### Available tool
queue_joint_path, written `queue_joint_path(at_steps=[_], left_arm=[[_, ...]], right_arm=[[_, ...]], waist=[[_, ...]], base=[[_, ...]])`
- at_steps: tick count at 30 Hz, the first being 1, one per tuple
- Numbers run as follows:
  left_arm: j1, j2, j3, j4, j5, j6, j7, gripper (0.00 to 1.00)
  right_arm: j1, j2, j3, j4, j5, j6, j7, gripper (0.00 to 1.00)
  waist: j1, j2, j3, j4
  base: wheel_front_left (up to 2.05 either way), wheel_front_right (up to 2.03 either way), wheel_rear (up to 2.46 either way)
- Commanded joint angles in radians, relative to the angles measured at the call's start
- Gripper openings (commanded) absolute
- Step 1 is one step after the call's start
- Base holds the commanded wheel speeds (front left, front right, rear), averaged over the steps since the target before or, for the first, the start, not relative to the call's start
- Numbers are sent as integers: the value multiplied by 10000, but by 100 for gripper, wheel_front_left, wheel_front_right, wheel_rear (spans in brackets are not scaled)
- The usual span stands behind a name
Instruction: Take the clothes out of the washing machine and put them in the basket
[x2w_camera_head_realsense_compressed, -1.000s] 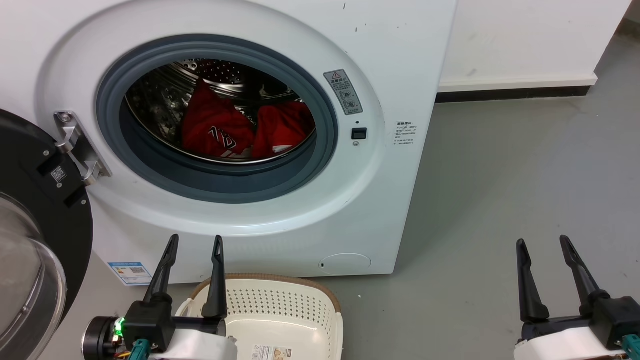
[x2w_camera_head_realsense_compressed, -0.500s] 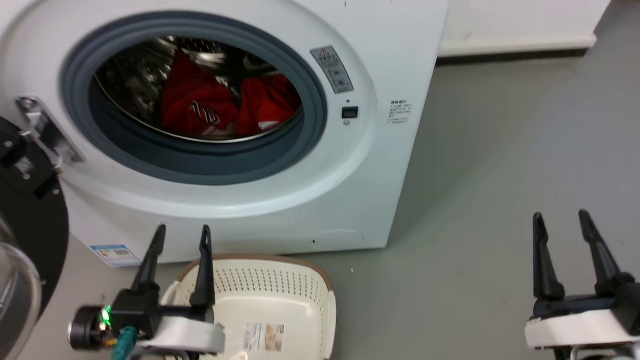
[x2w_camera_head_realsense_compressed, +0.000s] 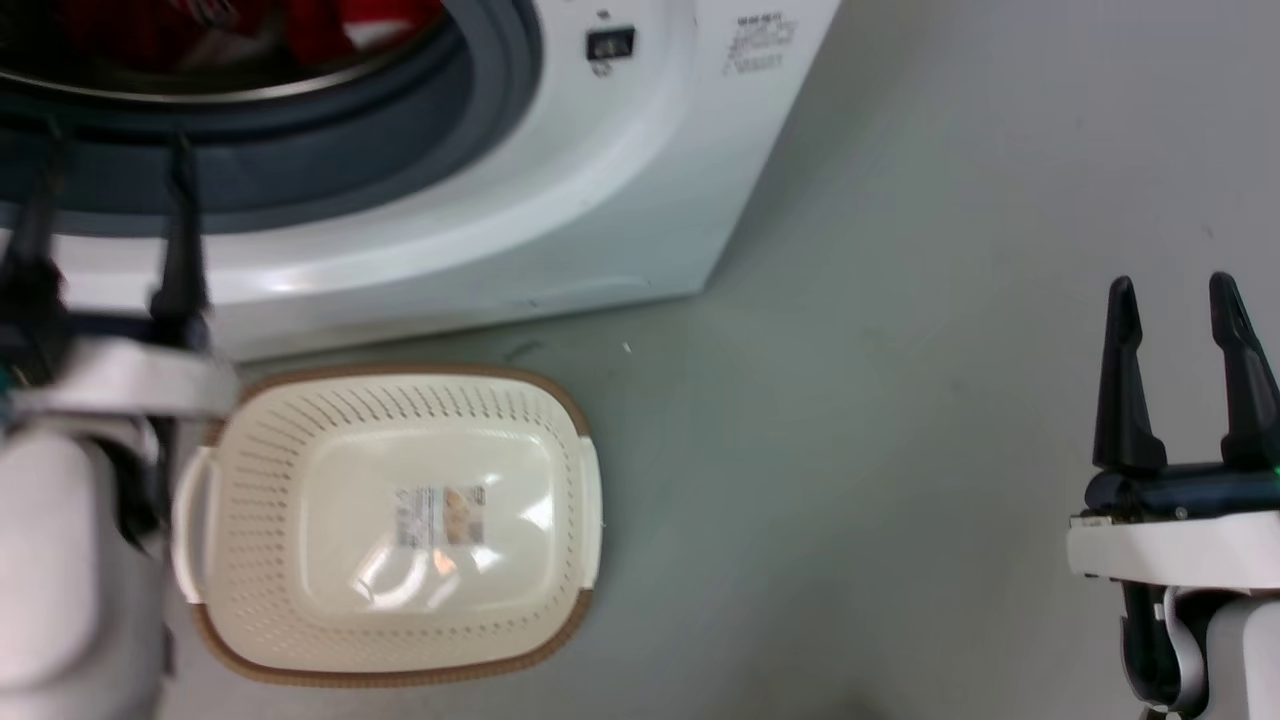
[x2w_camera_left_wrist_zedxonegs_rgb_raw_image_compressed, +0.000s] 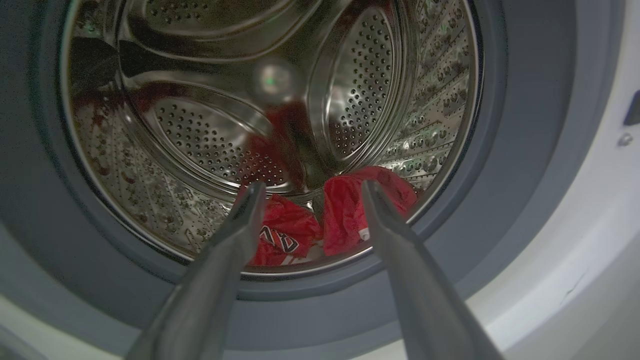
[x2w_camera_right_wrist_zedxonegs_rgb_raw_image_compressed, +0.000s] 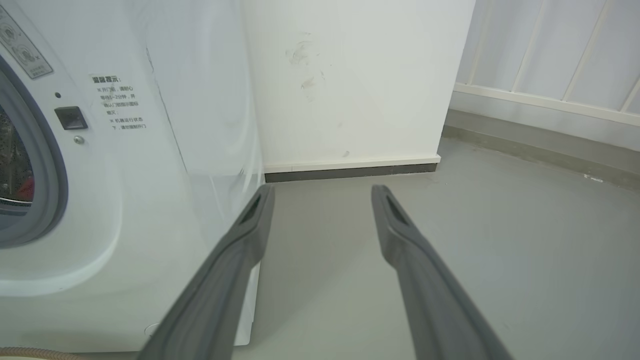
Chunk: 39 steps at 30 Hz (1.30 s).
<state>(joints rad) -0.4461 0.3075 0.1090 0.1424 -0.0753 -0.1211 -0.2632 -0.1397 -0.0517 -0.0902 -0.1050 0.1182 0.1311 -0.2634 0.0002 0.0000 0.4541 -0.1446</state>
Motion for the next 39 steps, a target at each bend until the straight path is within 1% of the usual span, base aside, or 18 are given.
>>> queue_joint_path(at_steps=[1,4,6,10,13,14,18,21,24,27,30,32,35,37,39], left_arm=[[-666,343,-65,349,-98,-27,52,100],[-2419,1228,-465,1220,-316,-72,795,100],[-3463,1615,-876,1606,-602,-87,1506,100],[-5493,2586,-1773,2291,-1134,-86,3189,100],[-7006,3193,-2515,2880,-1199,-88,4428,100],[-7508,3483,-2712,3130,-1183,-89,4824,100],[-9062,4469,-3618,4030,-1050,-90,6205,100],[-10080,5205,-4329,4403,-1070,-90,7268,100],[-10788,5705,-5091,4712,-1191,-91,8385,100],[-11476,6316,-5728,4826,-1261,-80,9240,100],[-11818,6801,-6175,5002,-1355,-81,9894,100],[-11974,7017,-6416,5143,-1510,-81,10282,100],[-12034,7218,-6570,5331,-1867,-81,10788,100],[-12122,7302,-6519,5649,-2159,49,11279,100],[-12216,7334,-6539,5650,-2085,151,11283,100]], right_arm=[[-234,28,47,-13,11,-7,-22,100],[-527,27,194,-33,155,-7,-21,100],[-650,28,374,-15,305,-7,-21,100],[-956,28,693,-125,758,-7,-22,100],[-1027,27,973,-298,967,-8,-22,100],[-1105,30,1123,-343,999,-8,-21,100],[-1030,24,1530,-461,1194,-8,-21,100],[-936,24,1725,-585,1337,-8,-22,100],[-816,25,1892,-656,1441,-8,-21,100],[-801,22,2089,-703,1529,-8,-21,100],[-746,22,2261,-767,1595,-8,-22,100],[-647,19,2323,-821,1630,-8,-21,100],[-566,24,2310,-937,1623,-8,-21,100],[-401,22,2302,-1030,1532,-8,-21,100],[-376,24,2276,-1095,1483,-8,-21,100]], waist=[[-2,0,1287,-847],[-2,0,1867,-1151],[-2,0,2188,-1374],[-2,0,2812,-1792],[-2,0,3252,-2043],[-2,0,3404,-2170],[-2,0,3735,-2673],[-2,0,3996,-2981],[-2,0,4182,-3163],[-2,0,4385,-3352],[-2,0,4489,-3547],[-2,0,4529,-3625],[-2,0,4601,-3622],[-2,0,4709,-3596],[-2,0,4759,-3581]], base=[[0,0,0],[0,0,0],[0,0,0],[0,0,0],[0,0,0],[0,0,0],[0,0,0],[0,0,0],[0,0,0],[0,0,0],[0,0,0],[0,0,0],[0,0,0],[0,0,0],[0,0,0]])
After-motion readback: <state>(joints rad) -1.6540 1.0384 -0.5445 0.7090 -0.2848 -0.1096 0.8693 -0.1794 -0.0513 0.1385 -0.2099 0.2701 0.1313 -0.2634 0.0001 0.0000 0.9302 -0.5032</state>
